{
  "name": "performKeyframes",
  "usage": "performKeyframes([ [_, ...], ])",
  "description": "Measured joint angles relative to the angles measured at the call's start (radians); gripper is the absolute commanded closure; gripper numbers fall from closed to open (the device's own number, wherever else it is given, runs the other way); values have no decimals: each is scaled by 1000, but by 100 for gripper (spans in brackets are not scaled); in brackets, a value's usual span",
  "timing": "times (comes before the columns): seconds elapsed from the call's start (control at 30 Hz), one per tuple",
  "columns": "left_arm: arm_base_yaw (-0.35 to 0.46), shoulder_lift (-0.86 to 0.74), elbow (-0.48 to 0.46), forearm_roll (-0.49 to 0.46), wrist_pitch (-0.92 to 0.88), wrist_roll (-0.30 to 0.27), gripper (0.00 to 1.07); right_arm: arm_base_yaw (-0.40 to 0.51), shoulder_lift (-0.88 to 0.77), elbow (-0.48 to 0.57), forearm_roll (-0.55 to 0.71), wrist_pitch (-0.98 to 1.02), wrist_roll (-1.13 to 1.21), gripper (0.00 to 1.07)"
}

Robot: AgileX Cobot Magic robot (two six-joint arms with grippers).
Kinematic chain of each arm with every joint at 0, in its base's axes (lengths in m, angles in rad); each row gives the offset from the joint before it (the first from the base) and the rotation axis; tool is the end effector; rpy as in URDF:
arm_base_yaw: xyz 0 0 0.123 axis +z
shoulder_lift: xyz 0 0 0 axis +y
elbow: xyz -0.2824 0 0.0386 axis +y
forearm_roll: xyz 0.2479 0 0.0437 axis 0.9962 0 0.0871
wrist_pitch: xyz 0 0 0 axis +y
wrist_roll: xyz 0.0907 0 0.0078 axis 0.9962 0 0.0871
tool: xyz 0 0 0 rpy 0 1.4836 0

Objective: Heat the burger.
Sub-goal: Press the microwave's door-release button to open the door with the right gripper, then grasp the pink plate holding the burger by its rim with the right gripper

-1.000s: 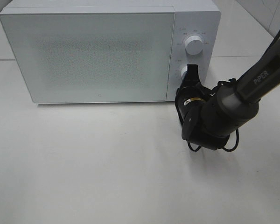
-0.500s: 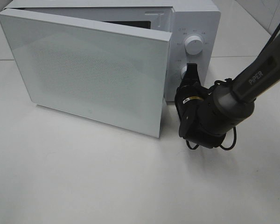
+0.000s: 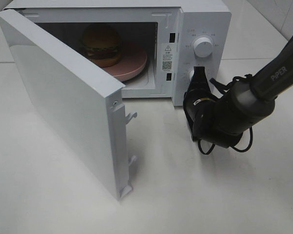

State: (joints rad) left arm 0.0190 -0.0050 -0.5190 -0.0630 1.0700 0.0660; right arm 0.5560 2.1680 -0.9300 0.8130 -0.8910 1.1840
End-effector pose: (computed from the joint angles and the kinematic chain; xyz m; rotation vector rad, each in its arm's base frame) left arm -0.0082 -0.0052 0.2818 0.0518 2.0274 -0.0215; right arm 0.3505 0.1573 0.0823 1.4725 1.4306 0.9187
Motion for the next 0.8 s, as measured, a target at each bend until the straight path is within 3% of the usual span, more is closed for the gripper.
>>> performKeyframes([
  [0.3, 0, 0, 0, 0, 0, 0, 6, -15, -77, 35, -31, 141, -104, 107],
  [0.8, 0, 0, 0, 0, 0, 0, 7, -16, -274, 154, -73, 440, -523, 107],
])
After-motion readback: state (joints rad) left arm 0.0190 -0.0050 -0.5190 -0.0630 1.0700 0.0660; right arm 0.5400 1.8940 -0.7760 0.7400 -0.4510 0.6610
